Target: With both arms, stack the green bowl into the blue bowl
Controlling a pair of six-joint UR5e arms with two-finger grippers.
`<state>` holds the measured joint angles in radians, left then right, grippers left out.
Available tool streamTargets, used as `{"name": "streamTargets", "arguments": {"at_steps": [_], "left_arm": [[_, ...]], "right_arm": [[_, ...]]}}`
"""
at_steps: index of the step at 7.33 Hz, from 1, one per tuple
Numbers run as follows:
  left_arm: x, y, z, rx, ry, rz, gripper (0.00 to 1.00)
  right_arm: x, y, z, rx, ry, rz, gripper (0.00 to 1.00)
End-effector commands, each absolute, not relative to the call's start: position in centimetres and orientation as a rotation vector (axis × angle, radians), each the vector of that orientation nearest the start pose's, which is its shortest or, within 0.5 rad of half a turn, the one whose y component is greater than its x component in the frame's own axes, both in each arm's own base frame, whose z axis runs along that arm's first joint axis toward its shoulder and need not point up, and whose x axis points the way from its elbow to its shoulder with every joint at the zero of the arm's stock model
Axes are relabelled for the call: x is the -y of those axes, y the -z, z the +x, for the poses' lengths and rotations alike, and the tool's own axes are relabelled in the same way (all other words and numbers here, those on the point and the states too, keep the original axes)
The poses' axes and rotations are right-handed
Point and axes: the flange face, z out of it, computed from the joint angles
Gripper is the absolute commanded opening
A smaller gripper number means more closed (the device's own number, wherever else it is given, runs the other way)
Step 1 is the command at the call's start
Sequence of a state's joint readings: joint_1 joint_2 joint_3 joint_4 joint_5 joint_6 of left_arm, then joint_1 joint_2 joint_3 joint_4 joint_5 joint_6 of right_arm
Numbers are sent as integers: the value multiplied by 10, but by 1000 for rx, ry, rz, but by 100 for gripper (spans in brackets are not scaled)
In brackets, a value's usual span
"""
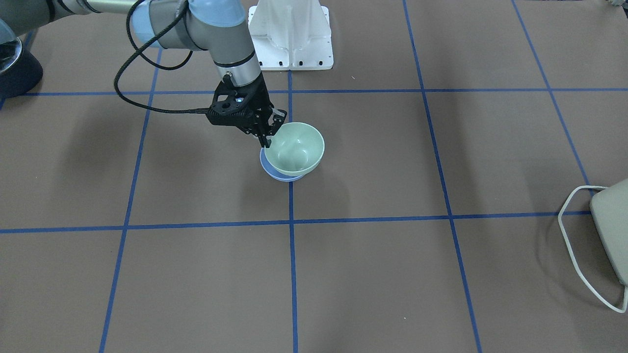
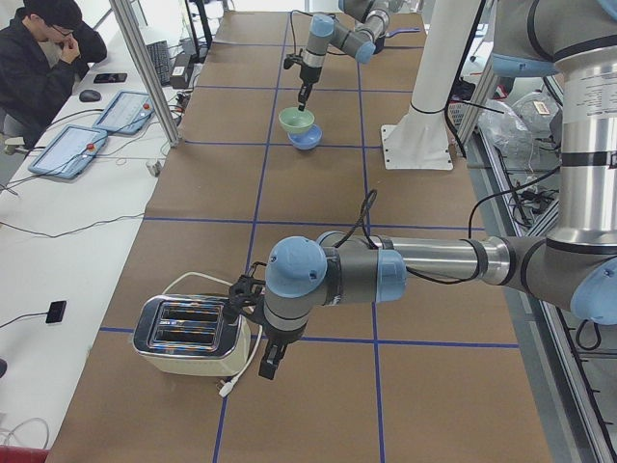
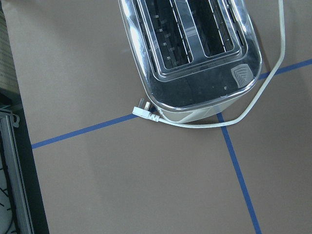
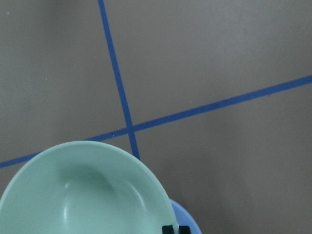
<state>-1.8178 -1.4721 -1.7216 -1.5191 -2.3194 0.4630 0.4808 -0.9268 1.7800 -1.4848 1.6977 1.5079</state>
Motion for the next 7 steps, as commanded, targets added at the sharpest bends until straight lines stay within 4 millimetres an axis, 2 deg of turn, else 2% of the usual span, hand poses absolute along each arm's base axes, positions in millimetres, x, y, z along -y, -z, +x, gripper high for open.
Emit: {"name": "streamTargets", "arguments": {"at_steps": [1,7], "left_arm": [[419,-643,-173,-701,-208,266,99],[419,-642,-173,-701,-209,268,99]], "right_arm": [[392,-205,-538,893,-311,138,0],[396,-221,-546,854,-284,136,0]]}}
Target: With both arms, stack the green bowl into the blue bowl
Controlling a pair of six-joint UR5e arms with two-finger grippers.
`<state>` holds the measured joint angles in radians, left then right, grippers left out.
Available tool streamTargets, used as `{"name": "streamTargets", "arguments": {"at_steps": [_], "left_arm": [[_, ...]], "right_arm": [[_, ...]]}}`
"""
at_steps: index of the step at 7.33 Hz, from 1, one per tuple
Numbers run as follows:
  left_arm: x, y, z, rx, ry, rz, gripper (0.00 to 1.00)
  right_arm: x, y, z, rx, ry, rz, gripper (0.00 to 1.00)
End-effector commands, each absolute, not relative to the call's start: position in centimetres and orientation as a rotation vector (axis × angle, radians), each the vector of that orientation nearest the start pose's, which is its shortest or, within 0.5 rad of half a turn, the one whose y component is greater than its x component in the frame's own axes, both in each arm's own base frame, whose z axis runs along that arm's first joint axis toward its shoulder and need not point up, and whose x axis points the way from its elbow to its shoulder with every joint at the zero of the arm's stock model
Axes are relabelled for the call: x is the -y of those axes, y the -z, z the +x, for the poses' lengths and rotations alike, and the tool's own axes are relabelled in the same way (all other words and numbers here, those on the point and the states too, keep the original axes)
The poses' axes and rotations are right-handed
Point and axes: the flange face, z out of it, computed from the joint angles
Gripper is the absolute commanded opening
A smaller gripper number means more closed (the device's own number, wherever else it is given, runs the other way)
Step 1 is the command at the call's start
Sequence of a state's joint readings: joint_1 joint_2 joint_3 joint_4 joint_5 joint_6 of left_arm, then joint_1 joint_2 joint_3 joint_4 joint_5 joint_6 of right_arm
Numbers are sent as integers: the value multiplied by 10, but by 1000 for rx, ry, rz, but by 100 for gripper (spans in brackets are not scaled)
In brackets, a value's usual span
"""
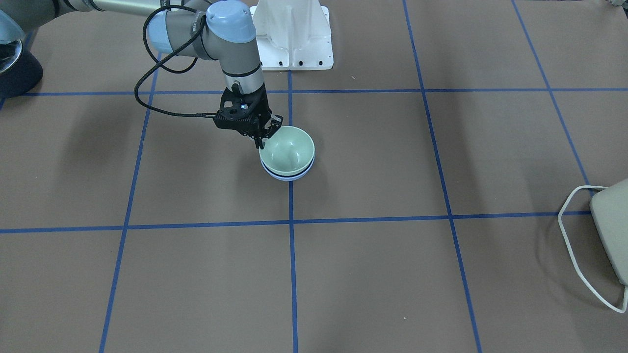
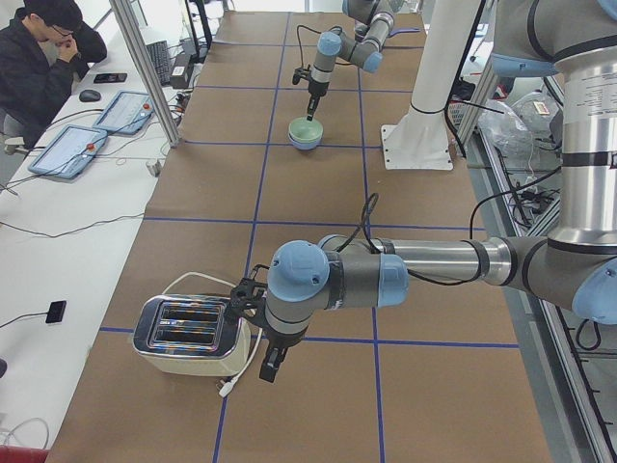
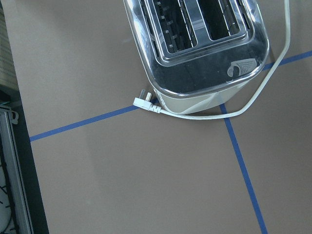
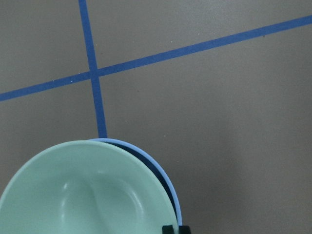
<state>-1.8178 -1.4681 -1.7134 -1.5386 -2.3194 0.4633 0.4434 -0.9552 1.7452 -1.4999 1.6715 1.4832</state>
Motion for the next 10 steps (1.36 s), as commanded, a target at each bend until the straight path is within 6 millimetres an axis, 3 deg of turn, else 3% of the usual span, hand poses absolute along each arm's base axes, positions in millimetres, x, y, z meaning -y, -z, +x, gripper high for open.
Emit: {"name": "streamTargets", "arguments": {"at_steps": [1,7,9,10], "left_arm": [[419,-642,-173,-701,-209,268,99],[419,-642,-173,-701,-209,268,99],[419,-642,-173,-700,-210,269,99],[419,-641,-173,-700,-208,268,98]], "right_arm": [[396,-223,-547,850,-275,140,0],[397,-220,-549,861,-272,144,0],[397,-217,-549,865,-274,146,16],[397,-217,-549,867,-281,144,38]]}}
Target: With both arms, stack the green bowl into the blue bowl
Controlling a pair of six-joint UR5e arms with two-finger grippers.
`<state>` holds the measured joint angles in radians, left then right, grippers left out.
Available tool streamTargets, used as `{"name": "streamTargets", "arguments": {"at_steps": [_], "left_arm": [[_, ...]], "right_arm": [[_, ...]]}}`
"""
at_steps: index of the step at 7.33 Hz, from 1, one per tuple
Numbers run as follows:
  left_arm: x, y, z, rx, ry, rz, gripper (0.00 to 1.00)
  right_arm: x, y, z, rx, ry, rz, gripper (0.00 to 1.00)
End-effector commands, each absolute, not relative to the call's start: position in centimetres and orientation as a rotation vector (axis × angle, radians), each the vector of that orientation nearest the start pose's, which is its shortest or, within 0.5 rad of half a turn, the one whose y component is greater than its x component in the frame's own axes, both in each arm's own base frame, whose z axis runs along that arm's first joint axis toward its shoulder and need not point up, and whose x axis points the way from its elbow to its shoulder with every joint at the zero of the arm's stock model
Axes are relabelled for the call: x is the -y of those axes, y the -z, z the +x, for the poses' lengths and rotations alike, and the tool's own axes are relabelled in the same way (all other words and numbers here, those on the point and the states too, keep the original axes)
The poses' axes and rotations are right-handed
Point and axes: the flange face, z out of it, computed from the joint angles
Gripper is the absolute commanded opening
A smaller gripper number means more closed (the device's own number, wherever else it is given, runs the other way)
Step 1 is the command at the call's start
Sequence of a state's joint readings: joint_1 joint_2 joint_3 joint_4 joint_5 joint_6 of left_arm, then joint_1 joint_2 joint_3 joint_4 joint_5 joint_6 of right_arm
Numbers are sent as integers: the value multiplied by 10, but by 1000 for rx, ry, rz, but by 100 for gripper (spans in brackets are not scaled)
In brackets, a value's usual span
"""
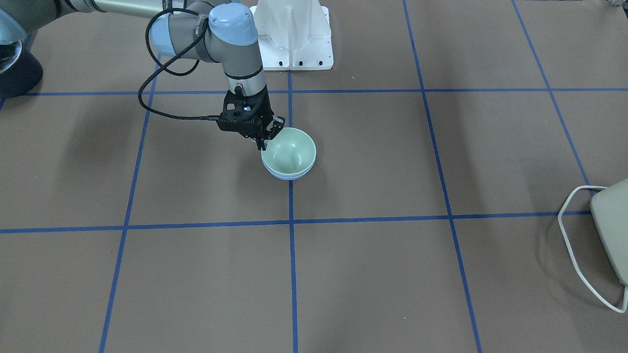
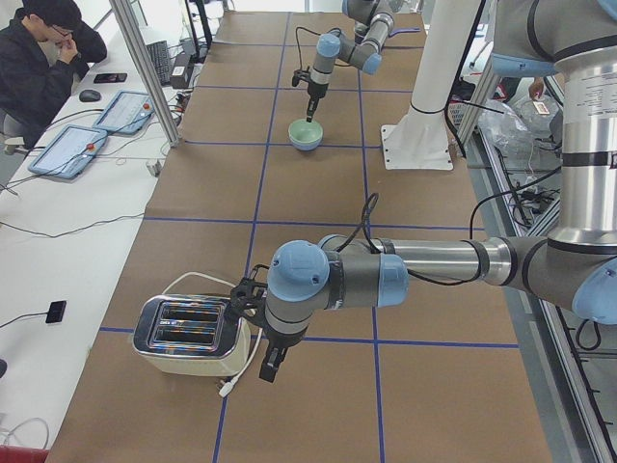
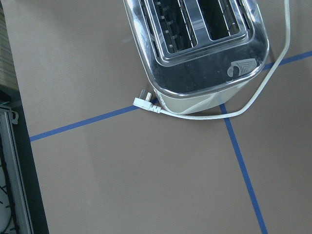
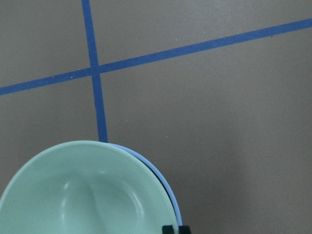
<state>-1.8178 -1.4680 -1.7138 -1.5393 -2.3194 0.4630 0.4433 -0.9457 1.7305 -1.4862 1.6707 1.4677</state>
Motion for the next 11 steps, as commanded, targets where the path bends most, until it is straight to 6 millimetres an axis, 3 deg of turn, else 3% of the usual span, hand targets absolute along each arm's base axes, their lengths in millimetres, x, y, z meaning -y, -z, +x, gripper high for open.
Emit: {"name": "streamTargets", "arguments": {"at_steps": [1,2,4,6,7,9,11], "left_arm": [[419,-642,-173,-701,-209,268,98],[419,-642,-173,-701,-208,267,99],[419,-643,-173,-704,-202,263,98],[423,-634,-169,-758,12,206,99],[428,-628,-166,-766,65,211,99],[449,-615,-129,-775,74,203,98],[463,-604,-96,-778,-6,201,98]], "right_arm": [[399,-216,-548,868,-281,150,69],[408,-209,-538,886,-292,167,100],[465,-202,-482,908,-294,160,100],[532,-220,-392,920,-237,150,100],[556,-249,-345,898,-196,158,100],[581,-337,-250,824,-98,170,100],[565,-454,-149,743,-21,132,100]]}}
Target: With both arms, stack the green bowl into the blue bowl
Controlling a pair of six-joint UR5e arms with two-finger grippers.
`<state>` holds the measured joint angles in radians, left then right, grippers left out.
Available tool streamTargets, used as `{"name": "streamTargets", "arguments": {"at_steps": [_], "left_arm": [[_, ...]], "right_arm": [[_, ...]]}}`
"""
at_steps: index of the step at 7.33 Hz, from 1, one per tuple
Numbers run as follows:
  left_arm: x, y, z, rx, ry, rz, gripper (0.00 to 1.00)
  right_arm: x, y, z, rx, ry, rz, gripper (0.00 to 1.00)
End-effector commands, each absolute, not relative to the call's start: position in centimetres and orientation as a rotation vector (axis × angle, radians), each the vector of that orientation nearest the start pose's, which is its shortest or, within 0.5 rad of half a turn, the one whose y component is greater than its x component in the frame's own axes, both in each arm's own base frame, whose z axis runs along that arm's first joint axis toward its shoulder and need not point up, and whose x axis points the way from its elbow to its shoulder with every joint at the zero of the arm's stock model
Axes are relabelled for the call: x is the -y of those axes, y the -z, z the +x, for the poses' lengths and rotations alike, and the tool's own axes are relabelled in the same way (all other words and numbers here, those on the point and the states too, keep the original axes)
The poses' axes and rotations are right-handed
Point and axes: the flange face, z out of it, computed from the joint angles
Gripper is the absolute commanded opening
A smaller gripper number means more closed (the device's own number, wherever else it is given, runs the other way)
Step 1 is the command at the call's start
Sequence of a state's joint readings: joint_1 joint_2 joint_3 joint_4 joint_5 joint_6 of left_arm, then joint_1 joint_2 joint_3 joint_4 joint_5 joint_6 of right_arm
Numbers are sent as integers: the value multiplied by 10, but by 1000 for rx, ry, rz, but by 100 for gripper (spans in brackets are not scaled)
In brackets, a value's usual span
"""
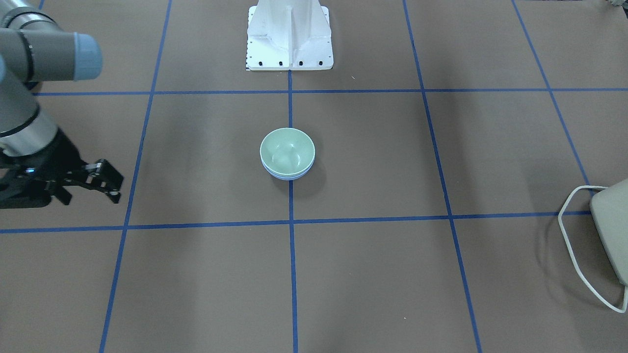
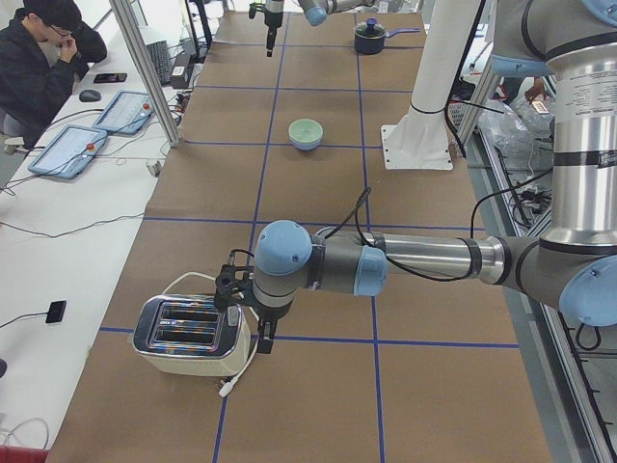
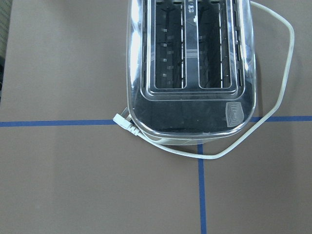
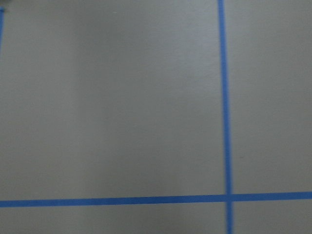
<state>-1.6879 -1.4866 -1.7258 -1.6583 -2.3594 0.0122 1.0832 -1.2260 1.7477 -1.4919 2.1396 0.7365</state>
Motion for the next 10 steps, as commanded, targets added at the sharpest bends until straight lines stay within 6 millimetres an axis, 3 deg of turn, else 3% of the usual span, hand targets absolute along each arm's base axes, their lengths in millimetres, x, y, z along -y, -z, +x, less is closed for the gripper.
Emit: {"name": "streamTargets", "arguments": {"at_steps": [1,2,3,4,5,6,10], "left_arm": [[469,-602,-80,-781,-38,189,99],[472,-599,-67,-778,-60,178,98],[470,-606,-58,-778,-66,154,98],[469,-605,-58,-780,-69,157,98],[454,-617,-58,-788,-68,137,99],[450,-625,-59,-788,-62,122,98],[425,-647,-61,-777,-43,83,98]], "right_arm": [[535,-522,-85,727,-12,87,100],[498,-583,-25,696,16,64,100],[464,-623,24,679,31,63,100],[431,-651,46,680,2,28,100],[405,-671,56,685,-34,-8,100],[395,-677,63,689,-54,-13,100],[396,-675,64,685,-64,-10,100]]}}
